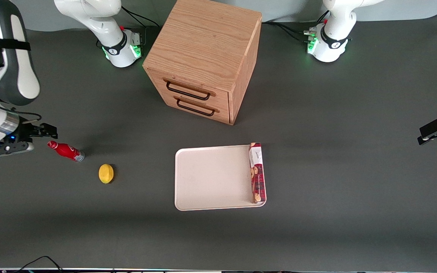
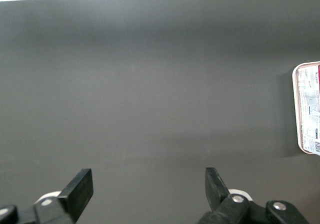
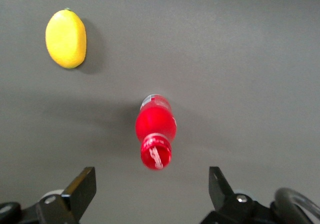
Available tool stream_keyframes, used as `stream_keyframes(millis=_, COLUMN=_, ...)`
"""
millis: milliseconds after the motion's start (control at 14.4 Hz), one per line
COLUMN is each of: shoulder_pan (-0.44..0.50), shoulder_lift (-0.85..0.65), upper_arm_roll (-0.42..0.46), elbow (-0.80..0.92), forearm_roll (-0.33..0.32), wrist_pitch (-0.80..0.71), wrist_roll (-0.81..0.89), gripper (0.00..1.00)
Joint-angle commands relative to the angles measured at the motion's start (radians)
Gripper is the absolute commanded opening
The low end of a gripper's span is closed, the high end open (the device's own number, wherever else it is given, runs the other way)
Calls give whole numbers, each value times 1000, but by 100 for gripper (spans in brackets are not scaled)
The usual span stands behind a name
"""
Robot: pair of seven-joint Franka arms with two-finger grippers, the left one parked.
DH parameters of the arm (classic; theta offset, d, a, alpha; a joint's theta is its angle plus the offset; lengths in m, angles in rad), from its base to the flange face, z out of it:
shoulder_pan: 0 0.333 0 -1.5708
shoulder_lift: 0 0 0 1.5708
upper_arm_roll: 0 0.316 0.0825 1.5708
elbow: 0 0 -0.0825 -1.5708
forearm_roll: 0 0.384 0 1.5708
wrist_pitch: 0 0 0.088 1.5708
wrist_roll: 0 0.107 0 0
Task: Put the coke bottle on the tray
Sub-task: 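Move the right gripper down over the red Coca-Cola bottle's cap end, then close the right gripper around the bottle's cap end, then lift the bottle and carry it over the white tray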
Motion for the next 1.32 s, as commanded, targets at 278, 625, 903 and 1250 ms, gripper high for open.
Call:
stream_keyframes(millis=278, shoulder_pan=-4, shoulder_lift=43, upper_arm_roll=-1, elbow=-85, forearm_roll=-5, wrist_pitch=170, wrist_roll=-17, gripper=72)
stream_keyframes(millis=625, shoulder_pan=1, shoulder_lift=35, upper_arm_roll=-1, elbow=-79, forearm_roll=-7, wrist_pitch=161, wrist_roll=-54, gripper=2)
stream_keyframes(millis=903, shoulder_pan=8, shoulder_lift=0, upper_arm_roll=9, elbow=17, forearm_roll=-10, wrist_pitch=-33, wrist_roll=-80, gripper=0)
stream_keyframes(millis=1250, shoulder_pan=27, shoulder_lift=-6, upper_arm_roll=107, elbow=490, forearm_roll=-5, wrist_pitch=-593, wrist_roll=-58, gripper=0)
